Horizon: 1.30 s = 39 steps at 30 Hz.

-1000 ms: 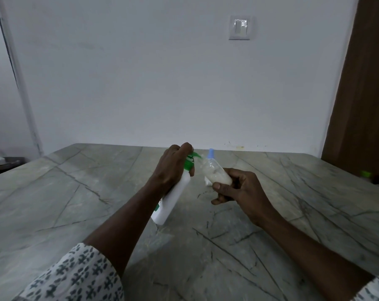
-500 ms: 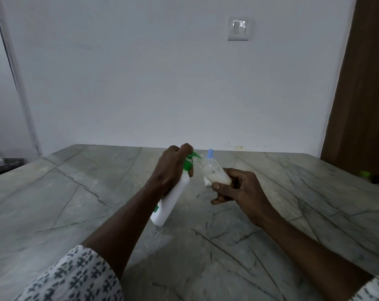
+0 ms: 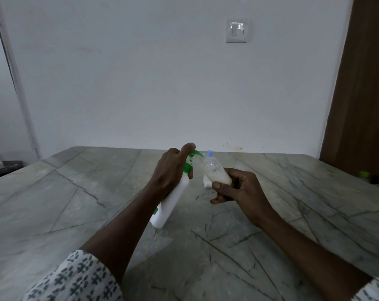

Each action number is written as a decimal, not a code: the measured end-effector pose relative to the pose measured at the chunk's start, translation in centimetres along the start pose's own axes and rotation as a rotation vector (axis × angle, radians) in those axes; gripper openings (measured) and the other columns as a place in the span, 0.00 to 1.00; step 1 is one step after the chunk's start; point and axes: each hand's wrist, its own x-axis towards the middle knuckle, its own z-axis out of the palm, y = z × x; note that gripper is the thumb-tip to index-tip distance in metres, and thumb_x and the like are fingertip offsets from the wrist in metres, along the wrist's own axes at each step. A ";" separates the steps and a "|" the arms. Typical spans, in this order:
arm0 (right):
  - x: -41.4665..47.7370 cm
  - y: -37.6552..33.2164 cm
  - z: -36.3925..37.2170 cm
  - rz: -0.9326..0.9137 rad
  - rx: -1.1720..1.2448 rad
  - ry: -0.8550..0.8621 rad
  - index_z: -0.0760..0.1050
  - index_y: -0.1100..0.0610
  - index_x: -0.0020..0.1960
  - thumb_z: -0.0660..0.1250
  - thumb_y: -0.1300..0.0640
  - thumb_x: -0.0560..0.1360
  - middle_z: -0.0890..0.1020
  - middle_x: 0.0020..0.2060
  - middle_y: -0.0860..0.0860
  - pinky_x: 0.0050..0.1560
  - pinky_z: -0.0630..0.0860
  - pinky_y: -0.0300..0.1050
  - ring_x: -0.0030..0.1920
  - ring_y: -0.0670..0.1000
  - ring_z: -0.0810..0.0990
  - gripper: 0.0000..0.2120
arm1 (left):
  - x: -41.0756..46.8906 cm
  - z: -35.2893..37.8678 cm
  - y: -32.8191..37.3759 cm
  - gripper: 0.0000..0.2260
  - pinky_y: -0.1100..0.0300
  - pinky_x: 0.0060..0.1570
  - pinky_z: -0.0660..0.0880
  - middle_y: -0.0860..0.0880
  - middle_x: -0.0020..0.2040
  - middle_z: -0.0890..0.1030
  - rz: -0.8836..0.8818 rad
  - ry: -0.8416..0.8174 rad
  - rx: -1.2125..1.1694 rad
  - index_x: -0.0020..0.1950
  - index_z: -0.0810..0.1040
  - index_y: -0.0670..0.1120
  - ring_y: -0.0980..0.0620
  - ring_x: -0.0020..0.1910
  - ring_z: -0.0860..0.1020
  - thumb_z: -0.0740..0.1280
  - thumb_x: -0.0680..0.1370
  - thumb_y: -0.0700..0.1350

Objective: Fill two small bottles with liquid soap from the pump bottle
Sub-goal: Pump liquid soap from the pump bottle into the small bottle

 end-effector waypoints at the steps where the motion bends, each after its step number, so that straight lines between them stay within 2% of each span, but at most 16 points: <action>1: 0.0 0.0 0.0 0.000 0.001 -0.002 0.77 0.66 0.63 0.73 0.66 0.71 0.84 0.44 0.62 0.42 0.83 0.59 0.33 0.56 0.83 0.20 | 0.0 0.0 0.0 0.32 0.46 0.54 0.76 0.45 0.28 0.81 0.007 0.001 -0.004 0.25 0.78 0.41 0.48 0.32 0.78 0.53 0.79 0.60; 5: -0.1 0.1 0.2 0.000 -0.017 -0.030 0.77 0.65 0.63 0.73 0.67 0.72 0.84 0.43 0.61 0.42 0.84 0.58 0.33 0.55 0.83 0.20 | -0.2 -0.1 0.2 0.27 0.48 0.51 0.74 0.47 0.28 0.80 0.017 0.035 0.010 0.30 0.76 0.34 0.47 0.35 0.77 0.54 0.83 0.47; 7: -0.1 0.1 0.3 0.000 -0.015 -0.034 0.77 0.65 0.63 0.73 0.67 0.72 0.84 0.43 0.61 0.42 0.84 0.58 0.33 0.55 0.83 0.20 | -0.2 -0.1 0.1 0.25 0.45 0.52 0.74 0.49 0.27 0.80 0.023 0.036 0.025 0.30 0.75 0.33 0.44 0.37 0.77 0.54 0.83 0.44; 9: -0.1 0.0 0.3 0.001 -0.008 -0.033 0.76 0.66 0.63 0.73 0.67 0.71 0.84 0.41 0.59 0.42 0.83 0.59 0.32 0.54 0.83 0.20 | -0.2 -0.2 0.0 0.27 0.44 0.54 0.74 0.48 0.27 0.80 0.040 0.020 0.029 0.28 0.76 0.35 0.43 0.37 0.78 0.53 0.83 0.46; 13: -0.1 -0.2 0.2 -0.010 0.010 -0.009 0.76 0.67 0.63 0.72 0.67 0.72 0.83 0.39 0.59 0.42 0.83 0.59 0.32 0.52 0.82 0.20 | -0.1 0.0 -0.1 0.33 0.44 0.55 0.76 0.45 0.27 0.81 0.023 0.008 0.023 0.24 0.78 0.42 0.47 0.33 0.79 0.53 0.80 0.61; 15: -0.1 -0.2 0.1 -0.010 0.015 -0.005 0.76 0.66 0.63 0.72 0.67 0.72 0.83 0.40 0.58 0.43 0.83 0.60 0.32 0.52 0.82 0.21 | 0.0 0.1 -0.1 0.34 0.45 0.54 0.76 0.45 0.26 0.80 0.014 0.008 0.019 0.23 0.77 0.43 0.48 0.31 0.79 0.53 0.80 0.63; 20: -0.2 -0.2 0.1 -0.011 0.018 -0.009 0.76 0.66 0.63 0.73 0.67 0.71 0.84 0.42 0.60 0.43 0.83 0.59 0.32 0.53 0.83 0.20 | -0.1 0.1 0.0 0.32 0.43 0.53 0.76 0.44 0.26 0.79 0.012 0.005 -0.018 0.24 0.77 0.41 0.48 0.31 0.78 0.55 0.80 0.59; 26: -0.2 0.0 0.3 0.008 0.001 -0.030 0.76 0.66 0.63 0.73 0.67 0.71 0.84 0.38 0.55 0.43 0.83 0.60 0.32 0.53 0.83 0.20 | 0.1 0.0 -0.2 0.26 0.39 0.51 0.76 0.45 0.26 0.79 0.025 0.017 -0.044 0.24 0.74 0.40 0.47 0.30 0.76 0.55 0.80 0.48; 30: -0.1 -0.1 0.2 -0.002 0.013 -0.014 0.77 0.66 0.63 0.73 0.67 0.72 0.84 0.41 0.60 0.42 0.84 0.57 0.32 0.54 0.83 0.20 | -0.1 0.1 -0.2 0.30 0.39 0.53 0.76 0.43 0.27 0.80 0.006 0.003 -0.035 0.26 0.76 0.38 0.47 0.31 0.77 0.55 0.78 0.57; 33: 0.0 -0.1 0.1 -0.012 0.017 0.004 0.77 0.66 0.63 0.73 0.66 0.71 0.84 0.44 0.63 0.41 0.84 0.55 0.33 0.56 0.83 0.20 | 0.0 0.2 -0.2 0.34 0.43 0.54 0.77 0.44 0.27 0.81 -0.005 0.015 0.009 0.25 0.78 0.40 0.45 0.33 0.80 0.54 0.78 0.64; 39: 0.0 0.0 0.1 -0.017 0.012 0.003 0.77 0.65 0.63 0.73 0.66 0.71 0.84 0.45 0.62 0.42 0.84 0.57 0.33 0.56 0.84 0.20 | 0.1 0.2 -0.1 0.33 0.43 0.55 0.77 0.44 0.28 0.81 -0.009 0.017 -0.006 0.25 0.78 0.40 0.45 0.34 0.79 0.54 0.79 0.62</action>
